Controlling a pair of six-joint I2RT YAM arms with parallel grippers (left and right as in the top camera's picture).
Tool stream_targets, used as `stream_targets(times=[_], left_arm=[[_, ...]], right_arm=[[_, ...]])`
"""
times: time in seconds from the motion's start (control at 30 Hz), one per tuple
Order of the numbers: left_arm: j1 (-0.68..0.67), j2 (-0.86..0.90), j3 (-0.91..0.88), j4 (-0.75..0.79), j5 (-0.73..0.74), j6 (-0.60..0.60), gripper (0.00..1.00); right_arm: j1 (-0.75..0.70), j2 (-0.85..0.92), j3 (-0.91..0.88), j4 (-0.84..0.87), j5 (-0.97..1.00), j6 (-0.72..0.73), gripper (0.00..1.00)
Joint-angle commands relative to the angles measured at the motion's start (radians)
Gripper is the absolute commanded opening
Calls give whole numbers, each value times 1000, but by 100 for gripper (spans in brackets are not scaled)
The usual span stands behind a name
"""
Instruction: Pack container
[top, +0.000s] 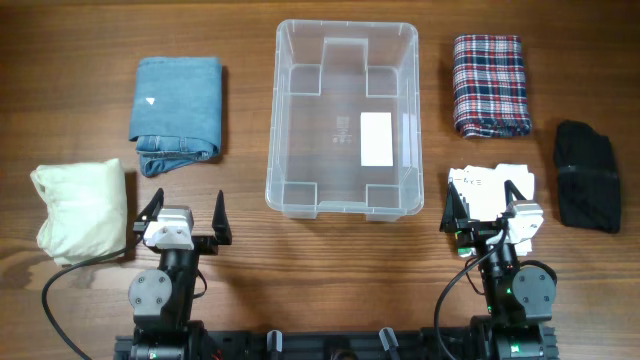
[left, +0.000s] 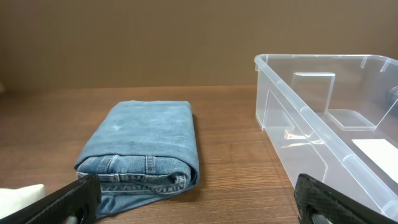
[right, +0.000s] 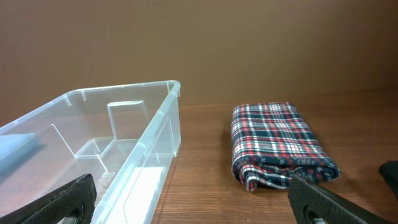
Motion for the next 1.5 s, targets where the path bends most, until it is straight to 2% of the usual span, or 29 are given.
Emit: stream_targets(times=[0.0,1.2,1.33,1.47], left_arm=[[8,3,-3,-8,-2,14,100],[8,3,-3,-8,-2,14,100],[8,3,-3,-8,-2,14,100],[8,3,-3,-8,-2,14,100]], right_arm=[[6,2,-2,2,-16,-19,100],[6,2,-2,2,-16,-18,100],[6,2,-2,14,68,-50,100],[6,2,-2,10,67,-47,100]])
